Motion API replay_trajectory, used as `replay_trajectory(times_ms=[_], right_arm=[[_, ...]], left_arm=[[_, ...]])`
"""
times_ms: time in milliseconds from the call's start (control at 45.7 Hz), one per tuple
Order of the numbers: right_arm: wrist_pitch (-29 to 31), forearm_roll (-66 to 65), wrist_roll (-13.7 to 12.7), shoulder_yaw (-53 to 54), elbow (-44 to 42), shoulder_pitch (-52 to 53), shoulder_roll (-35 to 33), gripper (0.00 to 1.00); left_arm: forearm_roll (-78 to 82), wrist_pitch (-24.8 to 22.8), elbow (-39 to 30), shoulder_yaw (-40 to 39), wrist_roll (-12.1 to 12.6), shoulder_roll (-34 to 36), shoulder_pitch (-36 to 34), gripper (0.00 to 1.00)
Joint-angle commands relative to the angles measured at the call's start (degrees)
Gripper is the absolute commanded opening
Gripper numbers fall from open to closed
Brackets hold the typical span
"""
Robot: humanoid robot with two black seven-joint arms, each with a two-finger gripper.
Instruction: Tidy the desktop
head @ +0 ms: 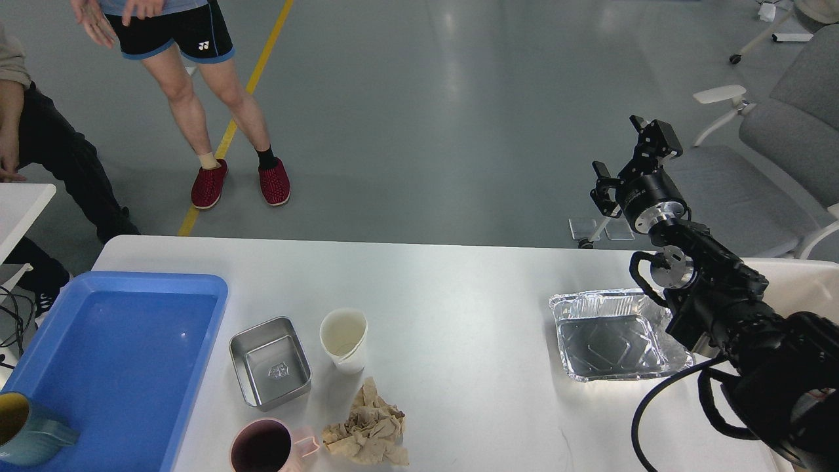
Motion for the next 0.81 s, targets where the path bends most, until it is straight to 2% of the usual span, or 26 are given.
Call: replay_trajectory(times_ms=[0, 131, 219, 372, 591, 788], right_arm=[[-0.01, -0.06, 0.02, -0.04, 0.00, 0.38, -0.02, 1.00], [-0.01, 0.03, 0.02, 0.31, 0.00, 0.46, -0.02, 1.00], [-0.01, 0.03, 0.02, 1.36, 0.00, 0.64, -0.02, 1.00], [-0.54, 0.03, 0.02, 1.54, 0.00, 1.78, 0.15, 1.00], [-1.24, 0.03, -0.07, 1.54, 0.00, 2.75, 0.50, 1.00], [-1.25, 0.03, -0.07, 1.63, -0.09, 2.75, 0.06, 1.00]], left_arm=[[5.22, -0.50, -1.57, 0.29, 0.28, -7.80, 0.28, 0.94], [10.23, -1.91, -1.75, 0.38, 1.51, -15.80, -0.16, 0.94], [12.25, -5.07, -2.01, 0.47, 1.95, -20.29, 0.01, 0.95], [18.57, -7.80, -2.37, 2.04, 2.04, -23.37, 0.89, 0.95], [21.66, -7.45, -2.63, 4.51, 2.04, -26.35, 3.79, 0.95], [25.53, -4.20, -2.54, 4.60, 2.12, -30.75, 5.28, 0.95]])
